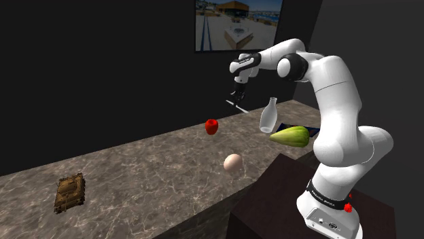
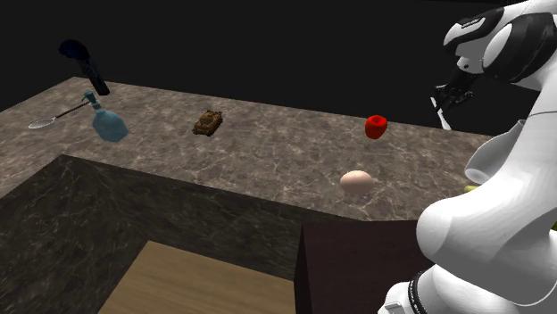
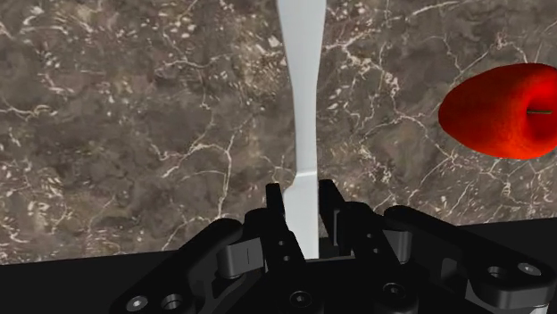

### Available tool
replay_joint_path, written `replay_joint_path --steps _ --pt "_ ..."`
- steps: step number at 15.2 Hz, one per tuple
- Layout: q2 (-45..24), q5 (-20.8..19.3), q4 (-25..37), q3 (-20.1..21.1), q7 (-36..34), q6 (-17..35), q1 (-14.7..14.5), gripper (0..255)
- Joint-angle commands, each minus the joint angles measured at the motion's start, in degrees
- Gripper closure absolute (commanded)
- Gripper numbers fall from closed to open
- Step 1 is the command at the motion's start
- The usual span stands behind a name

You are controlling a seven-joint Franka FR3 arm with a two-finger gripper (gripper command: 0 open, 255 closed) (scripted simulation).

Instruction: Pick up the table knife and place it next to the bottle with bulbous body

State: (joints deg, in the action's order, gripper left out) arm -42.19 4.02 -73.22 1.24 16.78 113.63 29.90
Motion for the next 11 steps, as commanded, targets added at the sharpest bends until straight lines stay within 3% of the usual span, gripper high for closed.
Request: replay_joint_path --steps 1,11 --pt "-0.7 0.0 -0.5 0.0 0.0 1.2 0.0 255" --pt "-4.4 0.1 -2.1 0.0 0.4 6.5 -0.1 255"
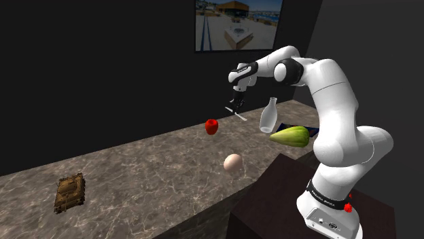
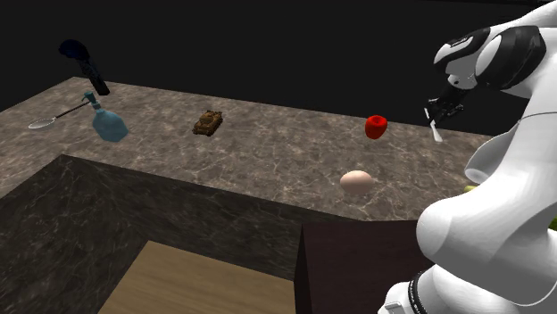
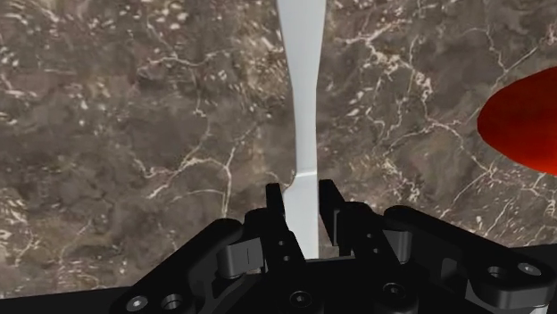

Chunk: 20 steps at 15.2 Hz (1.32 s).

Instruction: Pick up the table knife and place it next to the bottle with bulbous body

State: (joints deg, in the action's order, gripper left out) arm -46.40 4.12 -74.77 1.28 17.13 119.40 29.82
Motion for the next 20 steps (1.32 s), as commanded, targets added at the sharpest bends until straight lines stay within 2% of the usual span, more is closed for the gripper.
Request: replay_joint_path --steps 1,15,20 --pt "-0.6 0.0 -0.6 0.0 0.1 1.2 0.0 255" --pt "-7.7 0.1 0.2 0.1 0.6 7.5 0.0 255" --pt "-7.7 0.1 0.2 0.1 0.6 7.5 0.0 255"
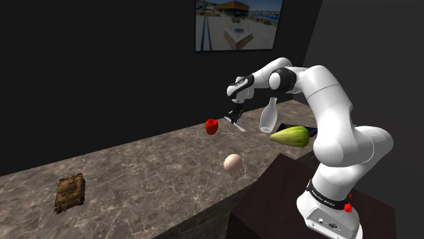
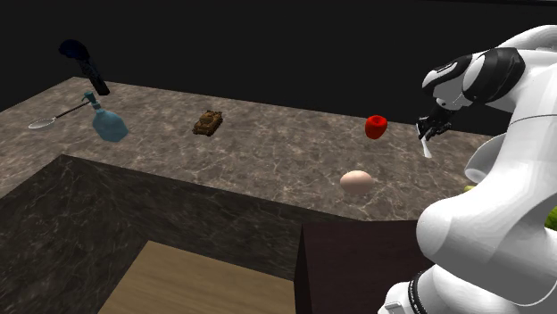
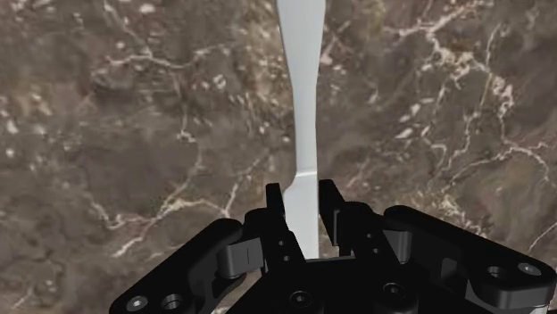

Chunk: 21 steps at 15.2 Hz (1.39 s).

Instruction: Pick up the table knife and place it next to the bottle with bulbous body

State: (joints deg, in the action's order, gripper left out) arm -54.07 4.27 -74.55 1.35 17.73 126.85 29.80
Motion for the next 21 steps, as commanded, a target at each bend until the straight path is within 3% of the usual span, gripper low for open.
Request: replay_joint_path --steps 1,3,4,9,13,21 --pt "0.0 0.0 0.0 0.0 0.0 0.0 0.0 255" --pt "0.0 0.0 0.0 0.0 0.0 0.0 0.0 255" --pt "0.0 0.0 0.0 0.0 0.0 0.0 0.0 0" --pt "0.0 0.0 0.0 0.0 0.0 0.0 0.0 0" --pt "4.5 -0.1 -0.4 -0.1 0.0 -4.2 0.3 0" --pt "4.5 -0.1 -0.4 -0.1 0.0 -4.2 0.3 0"
